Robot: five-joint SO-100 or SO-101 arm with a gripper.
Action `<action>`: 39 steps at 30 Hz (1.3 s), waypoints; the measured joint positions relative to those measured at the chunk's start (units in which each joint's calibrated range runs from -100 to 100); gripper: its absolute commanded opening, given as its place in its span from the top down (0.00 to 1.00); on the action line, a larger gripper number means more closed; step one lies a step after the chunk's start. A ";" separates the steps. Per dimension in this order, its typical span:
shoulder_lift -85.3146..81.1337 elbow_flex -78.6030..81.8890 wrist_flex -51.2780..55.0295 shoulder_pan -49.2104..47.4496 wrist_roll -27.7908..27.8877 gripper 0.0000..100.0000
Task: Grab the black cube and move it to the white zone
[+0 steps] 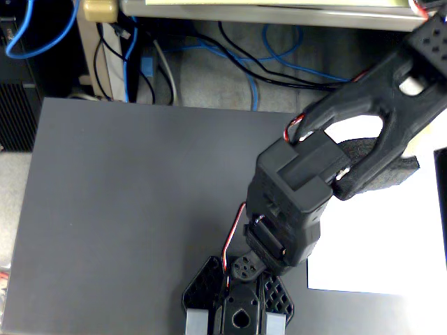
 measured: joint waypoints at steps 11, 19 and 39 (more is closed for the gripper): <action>-6.08 -7.22 2.05 -22.30 -16.47 0.52; -32.46 19.65 -7.53 -40.99 -31.73 0.53; -76.07 71.12 -24.99 -45.05 -35.46 0.99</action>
